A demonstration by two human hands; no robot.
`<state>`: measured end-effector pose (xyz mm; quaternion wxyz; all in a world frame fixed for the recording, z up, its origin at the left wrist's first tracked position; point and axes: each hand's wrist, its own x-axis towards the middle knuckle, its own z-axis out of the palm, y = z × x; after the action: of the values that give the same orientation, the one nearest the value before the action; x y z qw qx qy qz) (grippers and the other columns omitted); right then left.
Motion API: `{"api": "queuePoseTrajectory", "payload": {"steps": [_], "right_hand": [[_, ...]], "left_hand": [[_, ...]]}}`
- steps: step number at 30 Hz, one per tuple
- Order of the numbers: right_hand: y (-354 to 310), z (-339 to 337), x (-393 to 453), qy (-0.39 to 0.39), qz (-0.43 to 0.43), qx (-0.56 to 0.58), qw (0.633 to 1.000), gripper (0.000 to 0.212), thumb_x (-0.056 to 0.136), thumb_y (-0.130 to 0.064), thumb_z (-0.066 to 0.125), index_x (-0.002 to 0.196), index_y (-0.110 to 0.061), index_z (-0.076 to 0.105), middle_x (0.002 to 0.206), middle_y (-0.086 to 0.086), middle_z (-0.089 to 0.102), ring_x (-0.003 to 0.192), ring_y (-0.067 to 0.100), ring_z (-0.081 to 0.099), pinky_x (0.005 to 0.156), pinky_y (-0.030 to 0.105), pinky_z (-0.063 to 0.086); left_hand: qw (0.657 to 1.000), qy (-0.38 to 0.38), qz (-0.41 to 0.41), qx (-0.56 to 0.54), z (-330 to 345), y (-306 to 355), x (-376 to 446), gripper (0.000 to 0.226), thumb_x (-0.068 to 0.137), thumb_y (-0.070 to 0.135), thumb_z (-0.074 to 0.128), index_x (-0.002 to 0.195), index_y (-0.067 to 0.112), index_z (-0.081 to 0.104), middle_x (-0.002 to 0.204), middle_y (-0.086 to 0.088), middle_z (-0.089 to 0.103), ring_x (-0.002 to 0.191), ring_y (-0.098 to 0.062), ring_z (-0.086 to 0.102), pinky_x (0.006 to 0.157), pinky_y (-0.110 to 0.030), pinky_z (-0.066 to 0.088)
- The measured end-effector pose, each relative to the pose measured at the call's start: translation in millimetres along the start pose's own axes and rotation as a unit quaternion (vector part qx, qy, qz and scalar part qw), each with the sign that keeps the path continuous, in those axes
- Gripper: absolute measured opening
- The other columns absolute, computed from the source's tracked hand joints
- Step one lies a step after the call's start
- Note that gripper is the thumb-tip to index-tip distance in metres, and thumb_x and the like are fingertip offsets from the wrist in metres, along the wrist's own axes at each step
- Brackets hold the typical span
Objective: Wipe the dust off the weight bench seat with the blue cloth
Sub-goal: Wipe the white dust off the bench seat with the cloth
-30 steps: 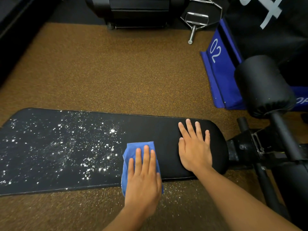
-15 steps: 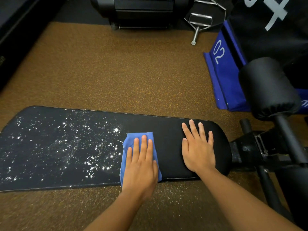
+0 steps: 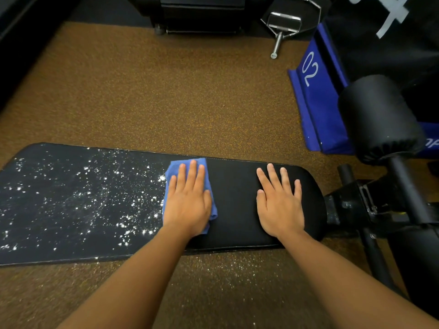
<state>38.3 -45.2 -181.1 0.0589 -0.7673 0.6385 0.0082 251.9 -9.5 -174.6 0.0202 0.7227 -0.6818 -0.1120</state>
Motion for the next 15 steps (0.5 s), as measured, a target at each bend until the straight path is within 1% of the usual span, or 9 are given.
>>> {"api": "queuePoseTrajectory", "payload": {"steps": [2, 7, 9, 11, 12, 13, 15], "right_hand": [[-2, 0, 0, 0.000, 0.003, -0.001, 1.000, 0.054, 0.098, -0.039, 0.019, 0.151, -0.032, 0.013, 0.161, -0.003, 0.009, 0.147, 0.024, 0.002, 0.117, 0.054, 0.006], [-6, -1, 2, -0.006, 0.016, 0.006, 1.000, 0.055, 0.098, -0.036, 0.023, 0.152, -0.031, 0.010, 0.161, -0.002, 0.006, 0.147, 0.025, -0.001, 0.116, 0.056, 0.005], [-12, -1, 4, -0.015, 0.029, 0.009, 0.999, 0.056, 0.098, -0.036, 0.023, 0.152, -0.030, 0.007, 0.162, -0.001, 0.002, 0.147, 0.027, -0.004, 0.116, 0.057, 0.002], [-20, 1, 5, -0.021, 0.043, 0.015, 0.999, 0.058, 0.098, -0.038, 0.022, 0.152, -0.030, 0.003, 0.162, 0.000, -0.002, 0.147, 0.029, -0.007, 0.115, 0.059, -0.001], [-22, 2, 5, -0.022, 0.048, 0.015, 0.999, 0.058, 0.098, -0.039, 0.021, 0.152, -0.031, 0.002, 0.162, 0.000, -0.004, 0.146, 0.030, -0.009, 0.114, 0.060, -0.002], [-23, 2, 5, -0.022, 0.050, 0.013, 0.998, 0.058, 0.098, -0.039, 0.021, 0.152, -0.031, 0.001, 0.162, 0.001, -0.005, 0.146, 0.031, -0.009, 0.114, 0.060, -0.002], [-23, 1, 5, -0.022, 0.050, 0.009, 0.998, 0.058, 0.098, -0.041, 0.020, 0.152, -0.032, 0.000, 0.162, 0.001, -0.005, 0.146, 0.030, -0.010, 0.114, 0.060, -0.002]], "left_hand": [[1.000, 0.000, -0.009, -0.014, 1, -3, -15, 0.071, 0.086, 0.041, 0.000, 0.152, 0.014, 0.001, 0.161, -0.005, -0.005, 0.147, -0.027, -0.009, 0.117, -0.044, -0.001], [1.000, -0.025, -0.004, -0.012, 5, 21, -44, 0.066, 0.092, 0.036, 0.006, 0.150, 0.012, -0.012, 0.159, -0.006, -0.017, 0.144, -0.027, -0.021, 0.116, -0.043, -0.010], [0.999, -0.024, 0.021, 0.002, 6, 26, -34, 0.066, 0.090, 0.036, 0.000, 0.149, 0.011, -0.013, 0.159, -0.007, -0.018, 0.144, -0.028, -0.021, 0.115, -0.044, -0.010], [0.998, -0.026, 0.057, 0.012, 7, 28, -15, 0.070, 0.085, 0.038, -0.007, 0.150, 0.011, -0.011, 0.159, -0.007, -0.015, 0.145, -0.029, -0.017, 0.115, -0.045, -0.008], [0.997, -0.026, 0.069, 0.014, 6, 29, -4, 0.071, 0.085, 0.039, -0.007, 0.150, 0.012, -0.009, 0.160, -0.007, -0.012, 0.145, -0.029, -0.015, 0.116, -0.045, -0.006], [0.997, -0.022, 0.074, 0.016, 4, 28, 6, 0.070, 0.087, 0.039, -0.005, 0.151, 0.012, -0.007, 0.160, -0.006, -0.010, 0.146, -0.028, -0.013, 0.116, -0.045, -0.005], [0.997, -0.018, 0.066, 0.019, 0, 22, 25, 0.061, 0.096, 0.037, 0.009, 0.151, 0.014, -0.005, 0.161, -0.005, -0.008, 0.146, -0.027, -0.011, 0.117, -0.044, -0.004]]}}
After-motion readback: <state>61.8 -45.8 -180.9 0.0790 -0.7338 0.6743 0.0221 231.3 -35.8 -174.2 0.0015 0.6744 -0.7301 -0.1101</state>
